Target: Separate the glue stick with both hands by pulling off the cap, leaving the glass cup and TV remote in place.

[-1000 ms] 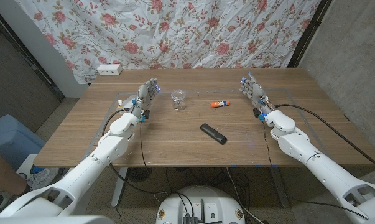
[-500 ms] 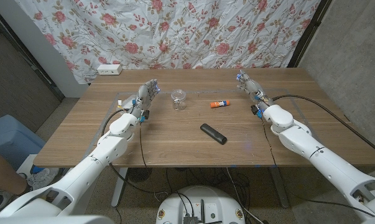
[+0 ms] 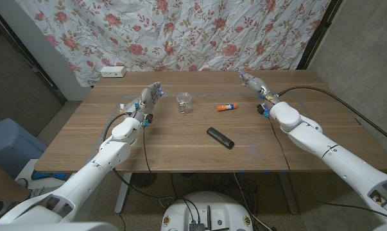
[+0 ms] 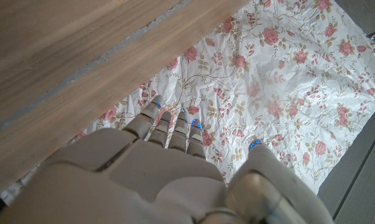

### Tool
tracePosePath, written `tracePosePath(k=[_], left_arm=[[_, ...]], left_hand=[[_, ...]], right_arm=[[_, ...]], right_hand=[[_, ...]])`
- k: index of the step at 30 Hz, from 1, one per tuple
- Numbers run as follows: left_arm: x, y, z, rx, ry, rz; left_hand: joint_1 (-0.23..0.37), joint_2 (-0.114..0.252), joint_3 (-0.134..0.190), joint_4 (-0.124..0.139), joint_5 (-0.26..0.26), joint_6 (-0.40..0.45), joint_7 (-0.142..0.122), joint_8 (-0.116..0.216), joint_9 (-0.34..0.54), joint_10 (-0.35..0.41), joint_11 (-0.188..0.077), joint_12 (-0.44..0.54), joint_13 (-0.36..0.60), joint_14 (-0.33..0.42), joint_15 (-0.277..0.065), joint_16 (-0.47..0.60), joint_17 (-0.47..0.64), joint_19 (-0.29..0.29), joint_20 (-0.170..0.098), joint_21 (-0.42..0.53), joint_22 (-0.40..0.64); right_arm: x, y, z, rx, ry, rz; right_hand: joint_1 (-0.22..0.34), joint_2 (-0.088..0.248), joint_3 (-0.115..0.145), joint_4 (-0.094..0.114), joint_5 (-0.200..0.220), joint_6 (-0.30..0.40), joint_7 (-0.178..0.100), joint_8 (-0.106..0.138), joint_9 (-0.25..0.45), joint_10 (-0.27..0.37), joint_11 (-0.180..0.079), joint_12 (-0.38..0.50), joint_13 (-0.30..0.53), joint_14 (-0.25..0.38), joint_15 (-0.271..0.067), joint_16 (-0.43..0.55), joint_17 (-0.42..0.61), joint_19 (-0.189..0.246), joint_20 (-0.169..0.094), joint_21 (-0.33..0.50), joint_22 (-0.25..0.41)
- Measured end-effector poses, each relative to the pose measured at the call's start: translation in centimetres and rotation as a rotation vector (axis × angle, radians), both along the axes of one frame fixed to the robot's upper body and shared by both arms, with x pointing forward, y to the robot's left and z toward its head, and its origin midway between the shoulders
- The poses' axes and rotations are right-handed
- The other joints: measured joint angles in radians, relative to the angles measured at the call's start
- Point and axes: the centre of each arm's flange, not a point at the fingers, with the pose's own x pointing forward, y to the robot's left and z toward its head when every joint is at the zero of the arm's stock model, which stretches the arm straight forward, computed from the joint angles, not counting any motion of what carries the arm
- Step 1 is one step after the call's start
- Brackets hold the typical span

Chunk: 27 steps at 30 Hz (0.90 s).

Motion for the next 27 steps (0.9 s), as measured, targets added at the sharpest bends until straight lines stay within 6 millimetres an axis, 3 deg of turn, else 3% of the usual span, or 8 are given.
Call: tracePosePath(k=[13, 21, 25, 27], left_arm=[[0.4, -0.1, 0.2, 0.000, -0.014, 0.008], [0.0, -0.3, 0.2, 0.000, -0.020, 0.016], [-0.3, -0.3, 0.1, -0.001, -0.023, 0.028], [-0.4, -0.2, 0.1, -0.002, -0.025, 0.032]], left_hand=[[0.001, -0.001, 0.008, -0.008, 0.000, 0.010, -0.010, 0.000, 0.000, 0.007, -0.007, 0.000, 0.000, 0.005, -0.005, 0.000, 0.000, 0.004, -0.004, 0.000, 0.000], [0.001, -0.001, 0.004, -0.004, 0.000, 0.015, -0.015, 0.000, 0.000, 0.015, -0.015, 0.000, 0.000, 0.009, -0.017, 0.000, 0.003, 0.000, -0.015, 0.000, 0.000], [0.001, -0.001, 0.000, 0.000, 0.000, 0.016, -0.024, 0.000, 0.000, 0.018, -0.018, 0.000, 0.000, 0.009, -0.016, 0.000, 0.003, -0.006, -0.020, 0.000, 0.000], [0.001, -0.001, 0.000, 0.000, 0.000, 0.016, -0.024, 0.000, 0.000, 0.020, -0.020, 0.000, 0.000, 0.011, -0.019, 0.000, 0.003, -0.006, -0.020, 0.000, 0.000]], right_arm=[[-0.1, 0.3, 1.4, -0.177, -0.038, -0.062], [-0.4, 0.2, 2.2, -0.317, -0.050, -0.118], [-0.5, 0.2, 2.8, -0.393, -0.050, -0.147], [-0.5, 0.2, 2.9, -0.424, -0.044, -0.160]], right_hand=[[0.015, -0.003, 0.005, -0.022, 0.000, -0.027, -0.026, -0.005, -0.002, -0.031, -0.030, -0.004, -0.009, -0.047, 0.008, -0.005, -0.022, -0.038, 0.005, 0.000, 0.000], [0.016, -0.003, 0.011, -0.036, -0.006, -0.047, -0.028, -0.005, -0.002, -0.046, -0.039, -0.005, -0.011, -0.071, 0.011, -0.005, -0.032, -0.062, 0.016, 0.000, 0.000], [0.035, -0.021, 0.016, -0.052, -0.006, -0.065, -0.035, -0.008, -0.001, -0.048, -0.037, -0.005, -0.014, -0.079, 0.019, -0.005, -0.040, -0.073, 0.019, 0.000, 0.000], [0.042, -0.013, 0.016, -0.061, -0.006, -0.072, -0.043, -0.008, -0.001, -0.053, -0.042, -0.005, -0.014, -0.086, 0.018, -0.005, -0.044, -0.079, 0.022, 0.000, 0.000]])
